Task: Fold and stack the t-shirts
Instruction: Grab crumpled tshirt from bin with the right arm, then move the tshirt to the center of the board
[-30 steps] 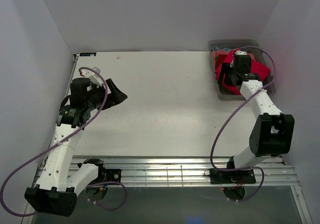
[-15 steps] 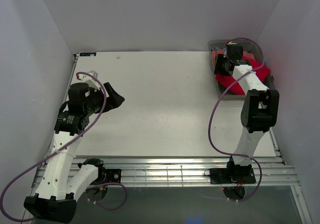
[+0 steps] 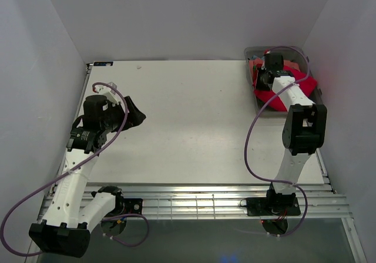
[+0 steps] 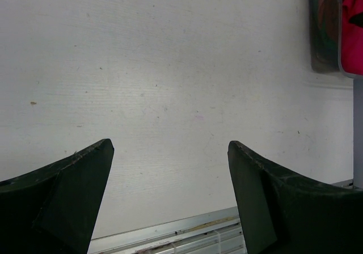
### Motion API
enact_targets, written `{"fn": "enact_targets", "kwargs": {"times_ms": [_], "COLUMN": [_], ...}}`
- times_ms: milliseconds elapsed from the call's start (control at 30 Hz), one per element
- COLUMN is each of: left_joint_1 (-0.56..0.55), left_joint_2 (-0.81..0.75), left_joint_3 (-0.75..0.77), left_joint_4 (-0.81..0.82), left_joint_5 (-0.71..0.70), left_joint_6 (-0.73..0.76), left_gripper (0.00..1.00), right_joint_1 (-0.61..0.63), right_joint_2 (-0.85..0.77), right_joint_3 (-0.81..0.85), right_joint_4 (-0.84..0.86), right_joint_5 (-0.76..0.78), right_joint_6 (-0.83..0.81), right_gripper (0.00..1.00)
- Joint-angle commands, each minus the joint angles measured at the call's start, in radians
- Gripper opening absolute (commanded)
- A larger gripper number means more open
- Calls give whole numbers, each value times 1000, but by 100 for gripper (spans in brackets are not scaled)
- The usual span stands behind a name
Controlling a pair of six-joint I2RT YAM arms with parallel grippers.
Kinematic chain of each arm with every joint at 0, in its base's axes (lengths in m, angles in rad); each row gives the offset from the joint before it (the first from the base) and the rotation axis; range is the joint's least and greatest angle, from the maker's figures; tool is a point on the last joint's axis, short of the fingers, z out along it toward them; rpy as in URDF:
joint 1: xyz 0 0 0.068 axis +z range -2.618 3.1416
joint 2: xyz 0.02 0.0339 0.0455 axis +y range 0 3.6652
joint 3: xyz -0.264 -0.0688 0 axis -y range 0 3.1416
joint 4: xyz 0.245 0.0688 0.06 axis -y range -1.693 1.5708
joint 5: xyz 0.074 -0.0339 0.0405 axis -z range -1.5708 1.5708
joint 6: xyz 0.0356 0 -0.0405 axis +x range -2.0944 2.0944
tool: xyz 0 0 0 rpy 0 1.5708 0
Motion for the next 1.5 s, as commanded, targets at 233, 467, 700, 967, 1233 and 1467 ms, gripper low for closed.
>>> {"fn": "enact_targets", "kwargs": {"times_ms": [233,467,700,967,1233,1467], "left_joint_1": [1,-1,-1,-1,1,-1], "left_joint_2": [-2,-14,-60,-127,-169,-158], "left_joint_3": [-16,-56,-85,-131,-157,-238], "left_joint_4": [65,88,88,50,11,60], "left_joint_5": [-22,-21,-21,-13,-2,124], "left_joint_6": [-7,-32,-53,-75,-84,-130], "left_gripper": [93,93,93,93,91,76], "right_joint_1": [229,373,373,373,379,473], "right_joint_2": [-112,-171,-402,-570,-633,-768], "right_joint_3": [460,746,280,-555,-655,-576], "right_joint_4": [-168,-151,-137,-176,-183,-133], "right_joint_5": [-319,-495,-438,-49,29,-367], "right_joint_6": [-15,149,194,209,231,214], "right_gripper": [8,8,8,22,61,62]}}
